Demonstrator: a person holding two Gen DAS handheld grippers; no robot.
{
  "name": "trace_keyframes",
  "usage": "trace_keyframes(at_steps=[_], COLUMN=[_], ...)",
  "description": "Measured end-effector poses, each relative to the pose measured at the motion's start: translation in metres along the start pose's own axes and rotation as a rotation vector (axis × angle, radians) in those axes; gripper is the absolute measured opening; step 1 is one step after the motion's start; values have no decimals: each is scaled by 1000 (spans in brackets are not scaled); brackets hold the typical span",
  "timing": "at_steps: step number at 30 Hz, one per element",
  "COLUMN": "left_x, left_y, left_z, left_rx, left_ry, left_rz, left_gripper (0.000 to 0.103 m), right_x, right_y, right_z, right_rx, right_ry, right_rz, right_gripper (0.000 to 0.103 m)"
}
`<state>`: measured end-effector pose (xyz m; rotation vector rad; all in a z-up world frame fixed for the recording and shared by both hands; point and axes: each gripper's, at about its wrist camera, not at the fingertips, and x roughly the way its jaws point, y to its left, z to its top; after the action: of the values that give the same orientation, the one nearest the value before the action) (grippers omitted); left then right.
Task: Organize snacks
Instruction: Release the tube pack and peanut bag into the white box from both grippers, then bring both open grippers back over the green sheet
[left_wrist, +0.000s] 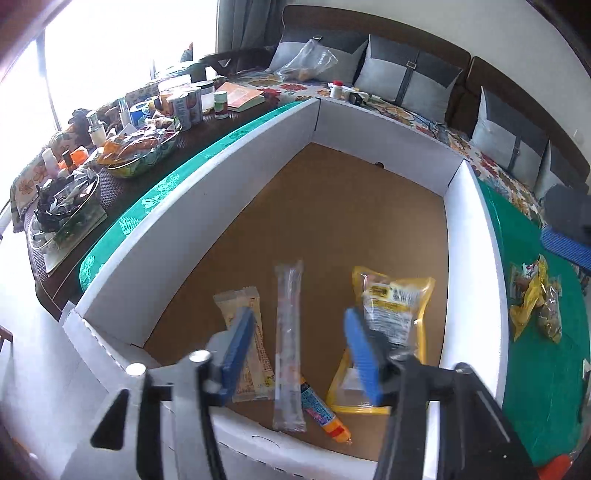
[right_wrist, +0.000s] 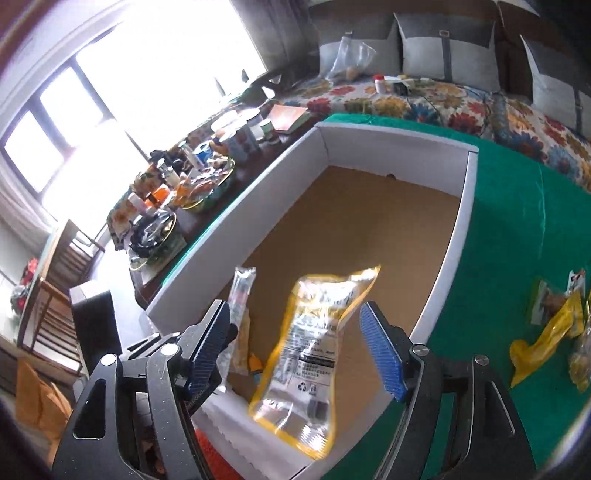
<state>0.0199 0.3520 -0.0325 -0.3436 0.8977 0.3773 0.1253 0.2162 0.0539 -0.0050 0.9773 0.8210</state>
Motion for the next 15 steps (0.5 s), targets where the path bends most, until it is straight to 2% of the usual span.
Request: trace_keyframes(at_steps=[1, 3, 5, 9, 12, 15], left_x=[-5, -15, -25, -49, -65, -72], left_y=[2, -1, -12, -56, -105, -158], left_z=[1, 4, 6, 4, -12, -38], left_rx=[-11, -22, -17, 43, 116, 197], left_ry=[-27, -76, -98, -152, -169, -148], left_rz=[5, 6, -17, -73, -148, -221], left_gripper=[81, 82, 82, 85, 91, 92], right_x=[-11, -39, -75, -127, -138, -130], right_y=[2, 6, 6, -13, -49, -102], right_z=[4, 9, 11, -2, -29, -71], right_rx=[-3, -32, -84, -171, -179, -143], right_ry=[-28, -107, -222, -397, -400, -318], right_rz=[7, 2, -34, -169, -266, -373], right_gripper=[78, 80, 82, 87, 87, 87])
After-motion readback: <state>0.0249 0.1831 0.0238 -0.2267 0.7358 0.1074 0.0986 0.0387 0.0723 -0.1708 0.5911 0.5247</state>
